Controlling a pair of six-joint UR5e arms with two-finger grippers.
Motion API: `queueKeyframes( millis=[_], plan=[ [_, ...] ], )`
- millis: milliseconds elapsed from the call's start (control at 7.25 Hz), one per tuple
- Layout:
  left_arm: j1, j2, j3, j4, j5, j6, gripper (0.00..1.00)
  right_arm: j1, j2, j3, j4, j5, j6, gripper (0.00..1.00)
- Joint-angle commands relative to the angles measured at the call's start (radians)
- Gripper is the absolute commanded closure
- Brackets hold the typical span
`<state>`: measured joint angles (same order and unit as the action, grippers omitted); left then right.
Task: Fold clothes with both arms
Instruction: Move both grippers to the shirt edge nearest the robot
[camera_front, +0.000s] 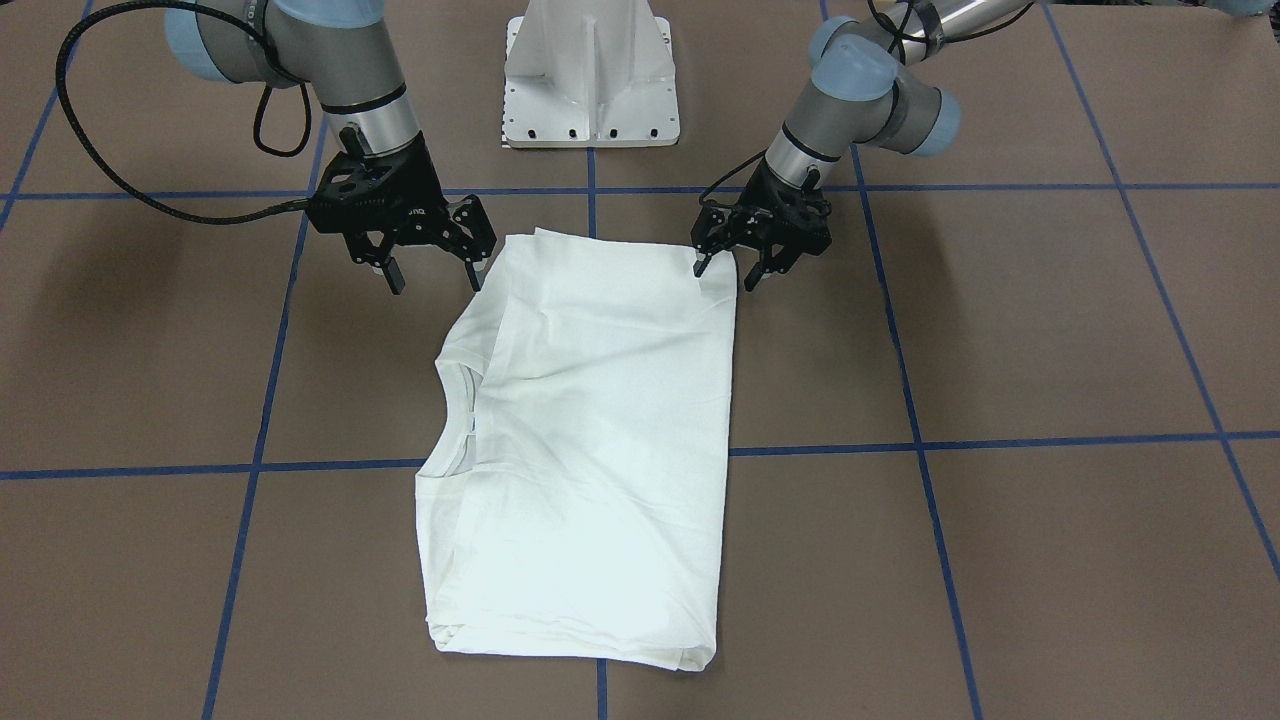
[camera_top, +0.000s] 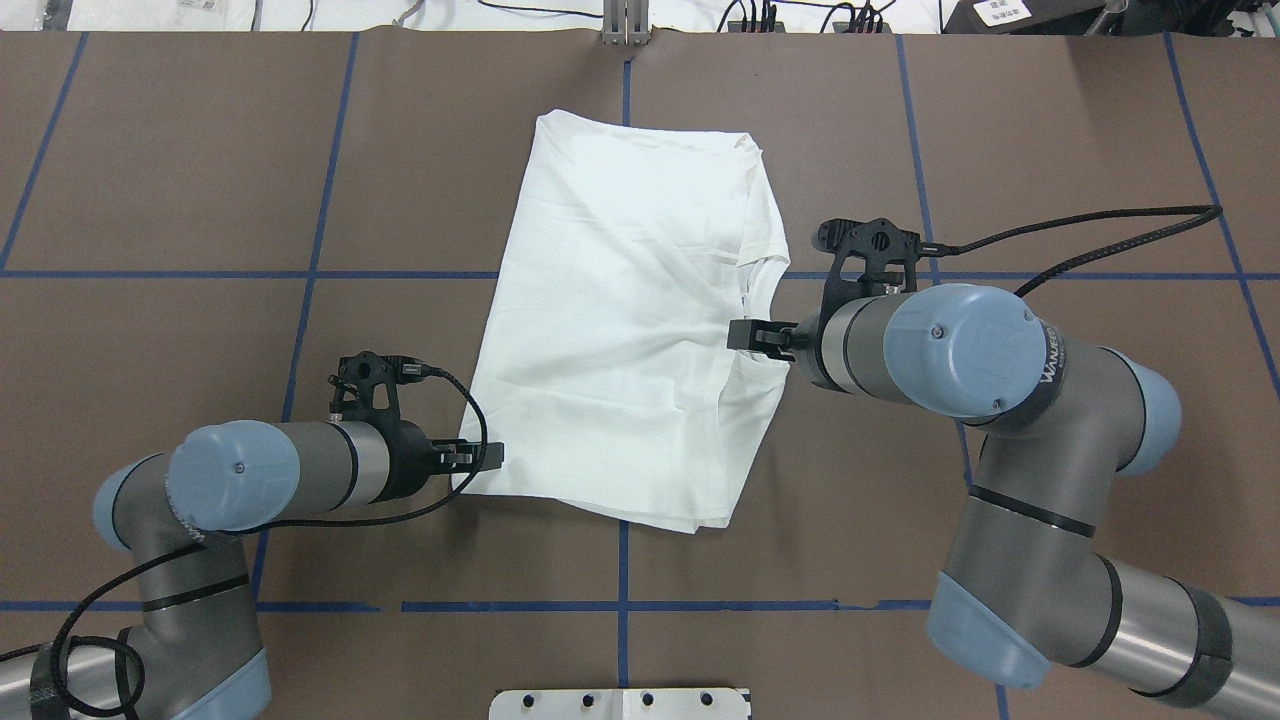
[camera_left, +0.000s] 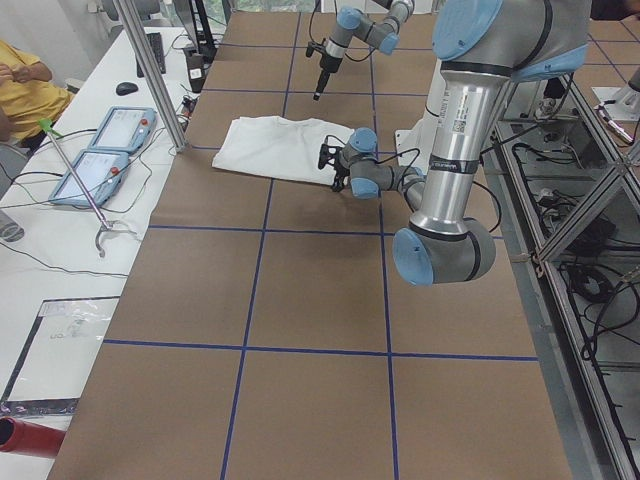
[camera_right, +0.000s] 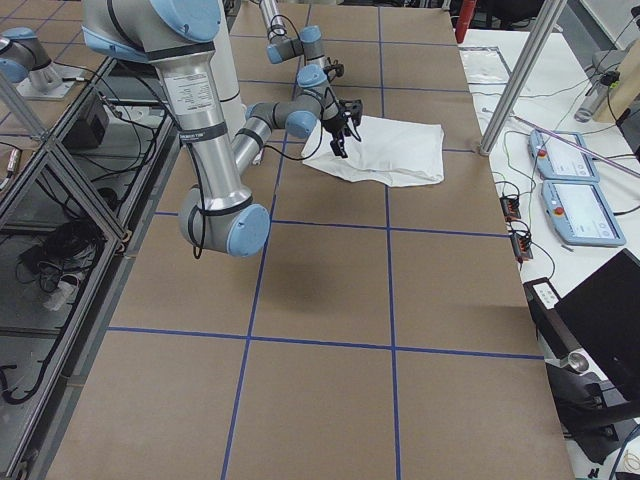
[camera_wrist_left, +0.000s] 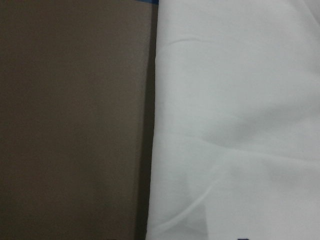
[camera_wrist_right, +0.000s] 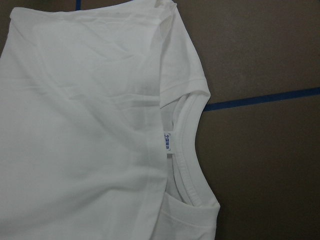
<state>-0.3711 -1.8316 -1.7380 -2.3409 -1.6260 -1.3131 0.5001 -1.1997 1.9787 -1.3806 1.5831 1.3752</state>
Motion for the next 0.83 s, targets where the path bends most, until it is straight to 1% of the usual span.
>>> queueKeyframes(
  millis=[0, 276, 414, 552, 690],
  plan=[
    [0.009, 0.000, 0.000, 0.000, 0.000, 0.000, 0.26, 0.000, 0.000, 0.000, 0.000, 0.000, -0.002, 0.00],
    [0.018, -0.001, 0.000, 0.000, 0.000, 0.000, 0.34, 0.000, 0.000, 0.000, 0.000, 0.002, -0.002, 0.00],
    [0.023, 0.000, 0.002, 0.000, 0.000, -0.002, 0.43, 0.000, 0.000, -0.001, 0.000, 0.002, -0.001, 0.00],
    [0.026, -0.001, 0.000, 0.000, 0.002, -0.002, 0.64, 0.000, -0.001, 0.000, 0.000, 0.000, -0.001, 0.00],
    [0.026, -0.001, -0.002, 0.000, 0.002, -0.002, 0.96, 0.000, -0.001, -0.001, 0.000, 0.000, 0.001, 0.00]
  ],
)
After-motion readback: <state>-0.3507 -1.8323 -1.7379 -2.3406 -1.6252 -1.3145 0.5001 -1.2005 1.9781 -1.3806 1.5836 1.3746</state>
